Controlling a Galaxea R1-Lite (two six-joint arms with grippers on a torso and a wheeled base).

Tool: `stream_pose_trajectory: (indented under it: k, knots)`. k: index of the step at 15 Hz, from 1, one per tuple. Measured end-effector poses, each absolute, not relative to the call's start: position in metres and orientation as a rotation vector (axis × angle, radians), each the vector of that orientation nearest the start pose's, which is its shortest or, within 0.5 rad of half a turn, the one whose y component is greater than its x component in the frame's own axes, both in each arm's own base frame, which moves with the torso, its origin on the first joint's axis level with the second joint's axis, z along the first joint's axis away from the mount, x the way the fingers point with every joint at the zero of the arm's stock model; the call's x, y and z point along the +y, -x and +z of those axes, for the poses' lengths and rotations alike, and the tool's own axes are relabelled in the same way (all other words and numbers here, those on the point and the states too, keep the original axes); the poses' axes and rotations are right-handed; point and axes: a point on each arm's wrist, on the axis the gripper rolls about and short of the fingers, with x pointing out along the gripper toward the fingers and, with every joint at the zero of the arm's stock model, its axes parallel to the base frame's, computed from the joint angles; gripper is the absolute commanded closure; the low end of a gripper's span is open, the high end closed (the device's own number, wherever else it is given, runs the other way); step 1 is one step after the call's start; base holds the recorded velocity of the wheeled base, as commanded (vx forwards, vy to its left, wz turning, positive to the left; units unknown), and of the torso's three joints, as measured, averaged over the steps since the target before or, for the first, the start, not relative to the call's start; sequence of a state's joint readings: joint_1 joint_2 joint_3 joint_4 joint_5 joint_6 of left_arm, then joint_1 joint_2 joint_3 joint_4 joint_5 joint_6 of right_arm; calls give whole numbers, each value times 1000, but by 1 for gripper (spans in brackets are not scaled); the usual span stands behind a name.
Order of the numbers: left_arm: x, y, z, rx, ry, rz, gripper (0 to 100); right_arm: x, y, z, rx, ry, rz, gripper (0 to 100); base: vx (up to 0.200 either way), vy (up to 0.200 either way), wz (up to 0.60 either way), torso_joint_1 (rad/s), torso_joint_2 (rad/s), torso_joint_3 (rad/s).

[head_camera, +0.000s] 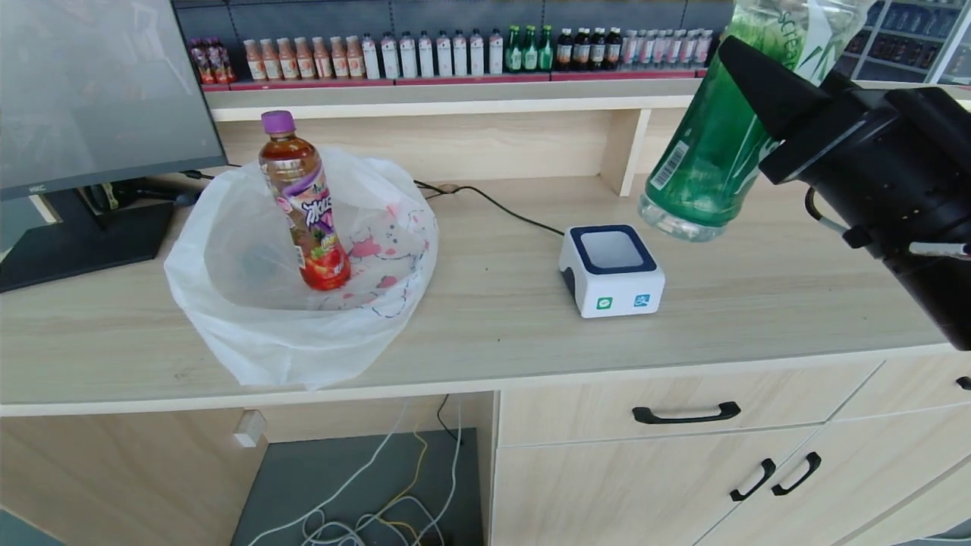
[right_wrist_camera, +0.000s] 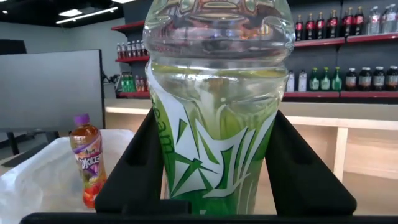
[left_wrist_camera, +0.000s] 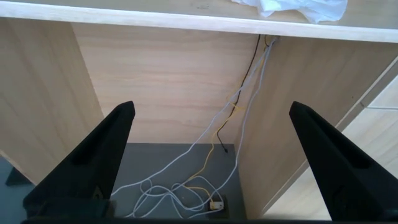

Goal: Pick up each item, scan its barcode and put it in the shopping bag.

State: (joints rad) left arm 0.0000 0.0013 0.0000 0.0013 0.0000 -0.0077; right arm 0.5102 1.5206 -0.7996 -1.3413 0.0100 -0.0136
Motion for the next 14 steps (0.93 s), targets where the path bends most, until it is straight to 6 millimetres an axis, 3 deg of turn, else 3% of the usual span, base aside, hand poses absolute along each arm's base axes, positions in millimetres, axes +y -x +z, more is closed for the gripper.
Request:
stream_pose_trajectory:
  k: [8, 14]
  knots:
    - [0, 23, 75, 2, 7, 1, 0, 133, -228, 302, -619, 22, 646, 100, 0, 0, 0, 0, 0, 0]
    - [0, 23, 75, 2, 7, 1, 0, 155, -223, 297, -735, 418, 555, 100, 0, 0, 0, 0, 0, 0]
